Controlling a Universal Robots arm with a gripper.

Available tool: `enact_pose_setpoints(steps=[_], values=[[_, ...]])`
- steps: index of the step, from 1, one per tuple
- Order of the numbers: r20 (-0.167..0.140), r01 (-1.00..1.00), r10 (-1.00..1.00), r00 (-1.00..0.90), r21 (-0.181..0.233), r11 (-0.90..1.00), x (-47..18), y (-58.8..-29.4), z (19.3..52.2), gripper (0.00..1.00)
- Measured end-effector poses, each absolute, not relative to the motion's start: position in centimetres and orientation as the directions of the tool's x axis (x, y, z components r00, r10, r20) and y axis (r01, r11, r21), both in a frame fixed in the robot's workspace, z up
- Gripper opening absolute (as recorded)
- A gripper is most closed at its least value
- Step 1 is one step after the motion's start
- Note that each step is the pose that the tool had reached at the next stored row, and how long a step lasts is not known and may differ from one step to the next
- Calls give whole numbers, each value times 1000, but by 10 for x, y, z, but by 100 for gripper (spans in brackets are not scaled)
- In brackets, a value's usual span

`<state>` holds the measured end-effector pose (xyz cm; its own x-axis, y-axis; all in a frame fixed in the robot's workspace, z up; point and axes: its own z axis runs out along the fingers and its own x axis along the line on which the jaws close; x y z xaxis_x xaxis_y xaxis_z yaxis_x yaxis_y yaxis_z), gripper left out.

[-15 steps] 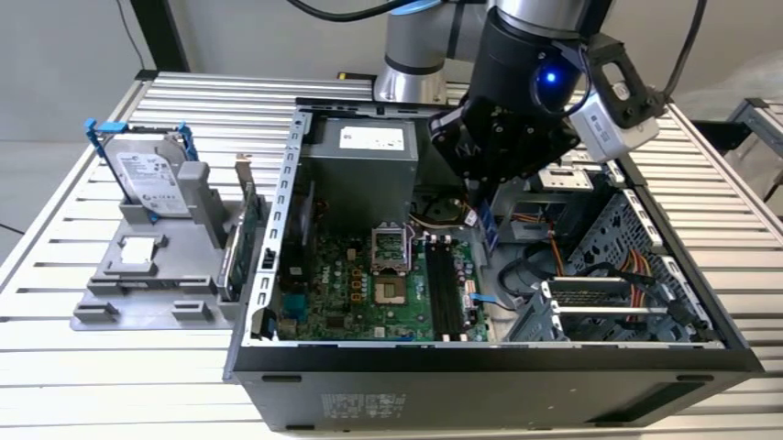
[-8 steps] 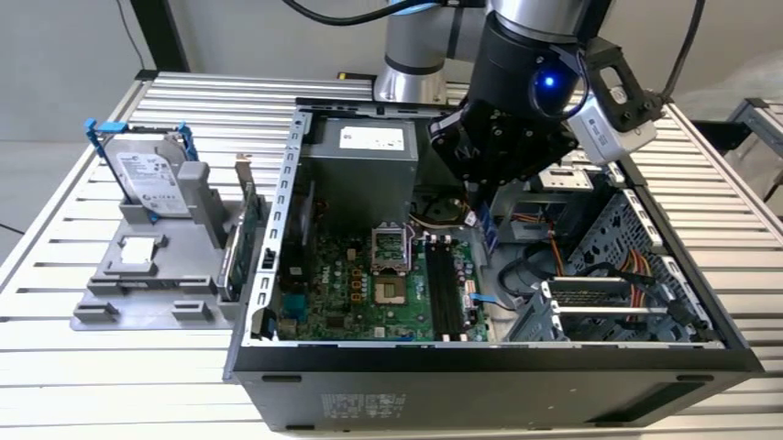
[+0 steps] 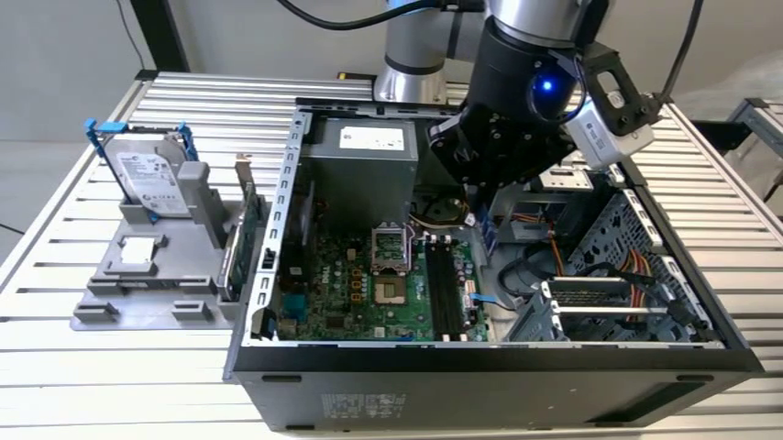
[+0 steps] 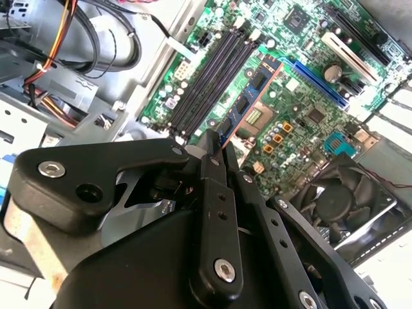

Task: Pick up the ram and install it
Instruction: 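Insert the ram into the slot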

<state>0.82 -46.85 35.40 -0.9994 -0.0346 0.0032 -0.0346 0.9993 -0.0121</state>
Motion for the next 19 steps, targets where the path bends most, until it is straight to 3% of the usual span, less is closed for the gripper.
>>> enact_pose_setpoints(steps=[19], values=[[3, -35, -35, -999, -17, 999, 8, -468, 348, 0]])
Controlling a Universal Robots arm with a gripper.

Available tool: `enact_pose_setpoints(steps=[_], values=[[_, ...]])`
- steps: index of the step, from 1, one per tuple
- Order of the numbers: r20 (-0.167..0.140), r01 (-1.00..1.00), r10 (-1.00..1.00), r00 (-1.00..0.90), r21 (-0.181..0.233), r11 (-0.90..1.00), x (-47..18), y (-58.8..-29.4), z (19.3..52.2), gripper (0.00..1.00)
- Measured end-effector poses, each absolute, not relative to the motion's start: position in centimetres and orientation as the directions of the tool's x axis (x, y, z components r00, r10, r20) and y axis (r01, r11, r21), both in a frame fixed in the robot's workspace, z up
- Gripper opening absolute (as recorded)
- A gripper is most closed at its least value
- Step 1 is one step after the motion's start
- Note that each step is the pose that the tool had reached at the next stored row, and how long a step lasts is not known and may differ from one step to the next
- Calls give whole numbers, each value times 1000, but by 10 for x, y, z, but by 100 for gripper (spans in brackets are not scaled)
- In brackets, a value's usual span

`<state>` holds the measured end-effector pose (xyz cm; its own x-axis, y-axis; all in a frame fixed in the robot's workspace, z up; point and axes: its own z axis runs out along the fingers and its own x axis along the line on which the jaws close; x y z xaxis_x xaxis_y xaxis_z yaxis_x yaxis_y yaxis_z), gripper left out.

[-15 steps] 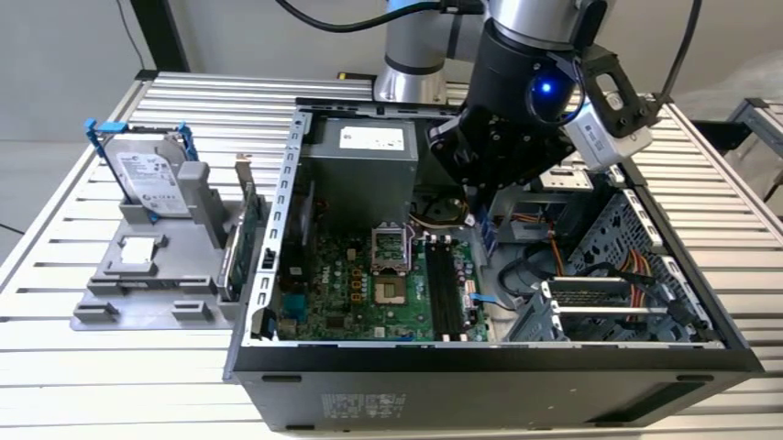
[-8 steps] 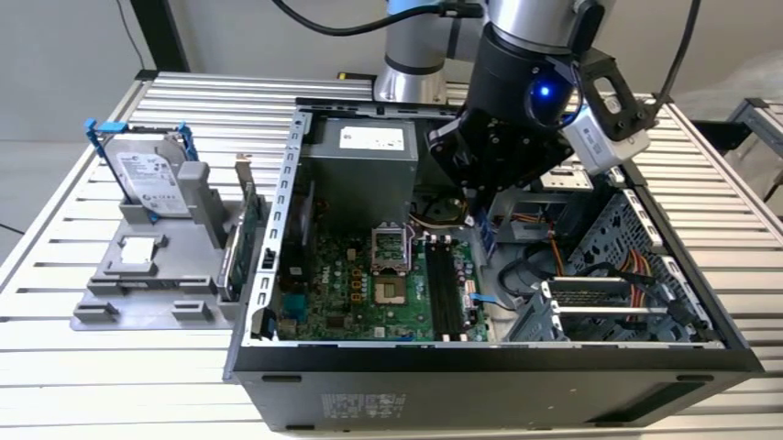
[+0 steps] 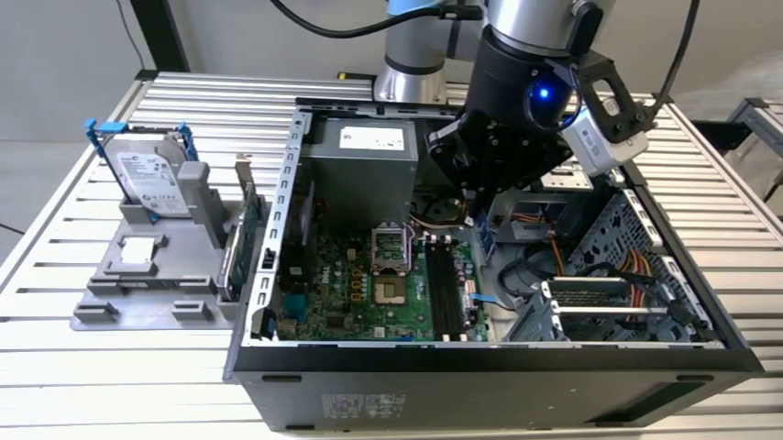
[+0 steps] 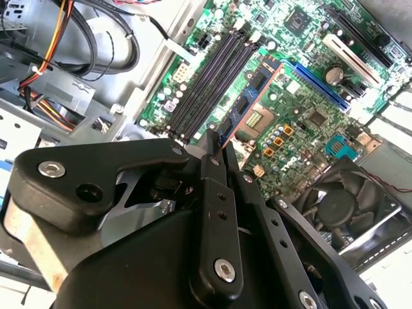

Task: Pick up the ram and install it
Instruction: 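Insert the ram into the slot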

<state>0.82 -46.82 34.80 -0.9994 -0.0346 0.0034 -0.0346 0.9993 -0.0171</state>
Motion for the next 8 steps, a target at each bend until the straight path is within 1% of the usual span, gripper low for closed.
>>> enact_pose_setpoints(steps=[8], values=[[3, -35, -35, -999, -17, 999, 8, -468, 345, 0]])
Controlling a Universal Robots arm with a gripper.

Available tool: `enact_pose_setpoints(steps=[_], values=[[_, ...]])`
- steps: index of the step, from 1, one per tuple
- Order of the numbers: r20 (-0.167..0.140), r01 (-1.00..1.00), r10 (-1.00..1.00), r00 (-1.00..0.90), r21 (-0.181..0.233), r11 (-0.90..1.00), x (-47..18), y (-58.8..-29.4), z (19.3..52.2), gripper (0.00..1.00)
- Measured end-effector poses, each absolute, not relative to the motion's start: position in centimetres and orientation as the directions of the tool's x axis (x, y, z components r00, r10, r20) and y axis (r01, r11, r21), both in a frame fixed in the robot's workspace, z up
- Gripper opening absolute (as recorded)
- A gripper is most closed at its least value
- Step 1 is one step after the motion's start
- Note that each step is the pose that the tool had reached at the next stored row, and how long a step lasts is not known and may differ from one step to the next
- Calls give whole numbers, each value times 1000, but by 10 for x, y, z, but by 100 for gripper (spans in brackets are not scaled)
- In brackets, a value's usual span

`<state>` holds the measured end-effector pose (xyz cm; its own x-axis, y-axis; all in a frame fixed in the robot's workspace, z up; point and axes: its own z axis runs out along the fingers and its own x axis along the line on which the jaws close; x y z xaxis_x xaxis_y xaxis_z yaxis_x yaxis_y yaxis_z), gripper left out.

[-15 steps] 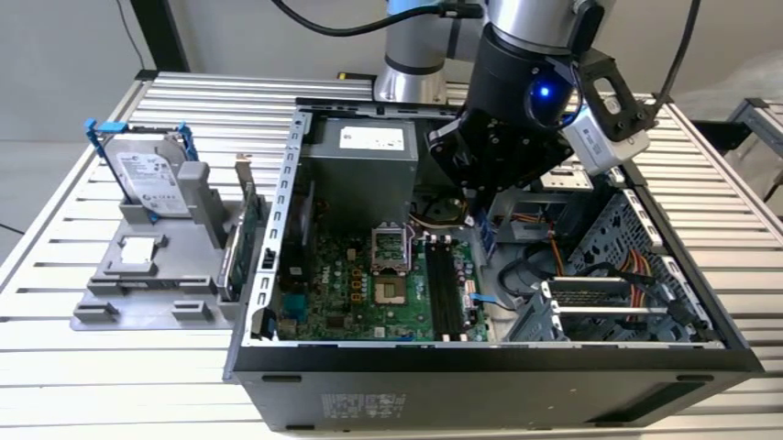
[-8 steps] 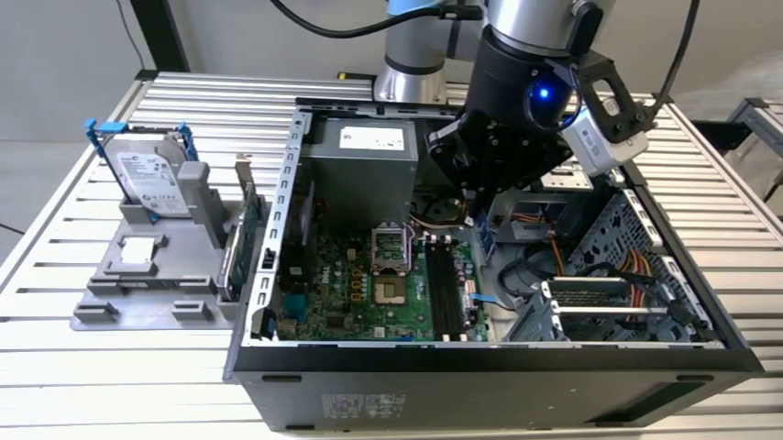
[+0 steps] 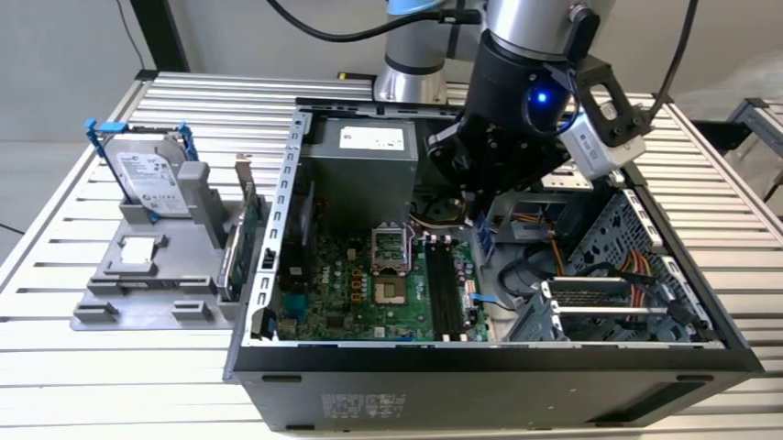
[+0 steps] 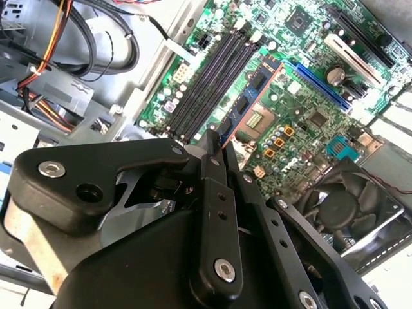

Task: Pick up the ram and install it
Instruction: 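Insert the ram into the slot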

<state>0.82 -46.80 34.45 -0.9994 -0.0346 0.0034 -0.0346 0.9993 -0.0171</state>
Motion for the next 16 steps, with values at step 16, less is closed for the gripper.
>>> enact_pose_setpoints(steps=[16], values=[[3, -35, -35, -999, -18, 999, 8, -468, 339, 0]])
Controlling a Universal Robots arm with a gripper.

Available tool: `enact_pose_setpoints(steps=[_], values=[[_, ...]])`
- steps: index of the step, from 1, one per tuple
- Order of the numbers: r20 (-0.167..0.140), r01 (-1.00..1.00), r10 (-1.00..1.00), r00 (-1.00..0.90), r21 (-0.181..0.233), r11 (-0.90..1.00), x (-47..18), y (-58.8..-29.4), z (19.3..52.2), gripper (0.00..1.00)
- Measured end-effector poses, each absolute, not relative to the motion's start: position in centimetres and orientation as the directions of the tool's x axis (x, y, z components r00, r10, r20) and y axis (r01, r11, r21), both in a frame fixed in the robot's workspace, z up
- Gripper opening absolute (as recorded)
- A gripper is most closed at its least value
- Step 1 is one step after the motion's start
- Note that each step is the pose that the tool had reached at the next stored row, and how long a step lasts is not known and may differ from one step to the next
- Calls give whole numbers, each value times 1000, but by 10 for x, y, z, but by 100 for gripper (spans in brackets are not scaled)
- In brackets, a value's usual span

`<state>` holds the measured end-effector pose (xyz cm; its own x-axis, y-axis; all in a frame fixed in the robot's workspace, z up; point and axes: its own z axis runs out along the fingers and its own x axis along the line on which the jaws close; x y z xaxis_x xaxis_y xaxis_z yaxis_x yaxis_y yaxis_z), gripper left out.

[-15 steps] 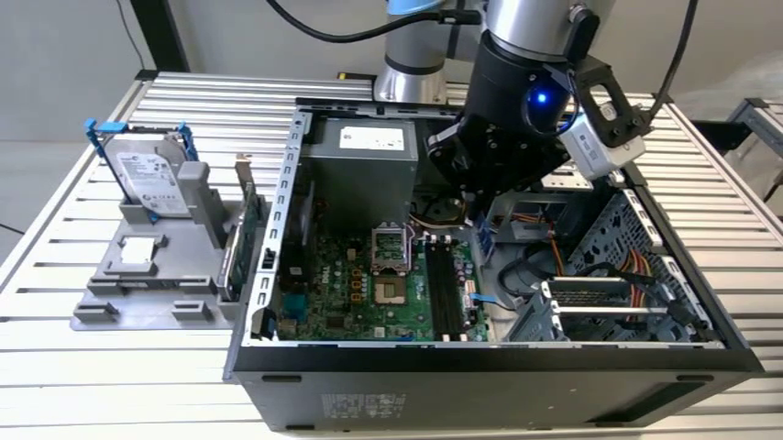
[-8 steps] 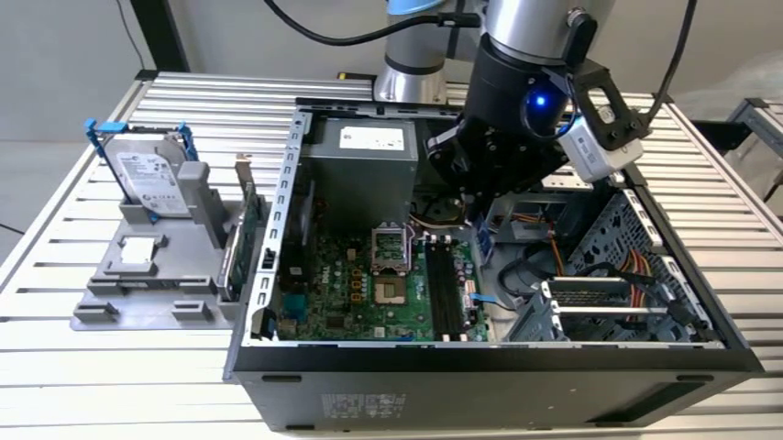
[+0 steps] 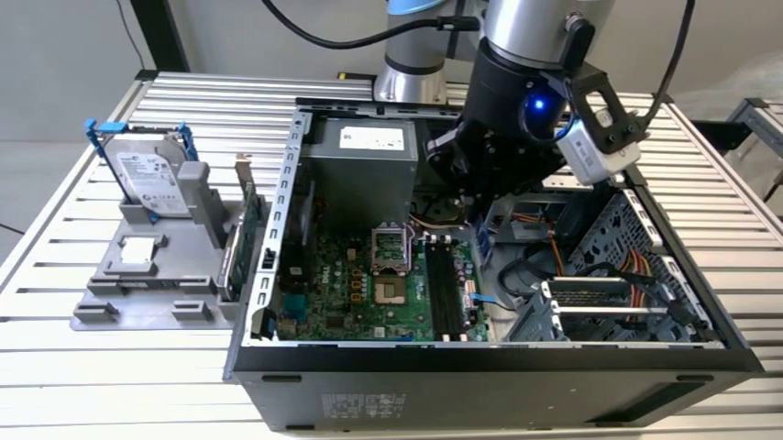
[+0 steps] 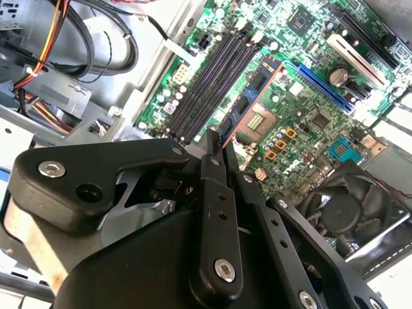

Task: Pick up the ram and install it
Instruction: 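Insert the ram into the slot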

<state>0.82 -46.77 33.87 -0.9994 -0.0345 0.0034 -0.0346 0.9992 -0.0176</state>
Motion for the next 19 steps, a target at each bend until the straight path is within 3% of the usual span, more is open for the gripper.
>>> enact_pose_setpoints(steps=[19], values=[[4, -35, -35, -999, -20, 999, 8, -468, 334, 0]])
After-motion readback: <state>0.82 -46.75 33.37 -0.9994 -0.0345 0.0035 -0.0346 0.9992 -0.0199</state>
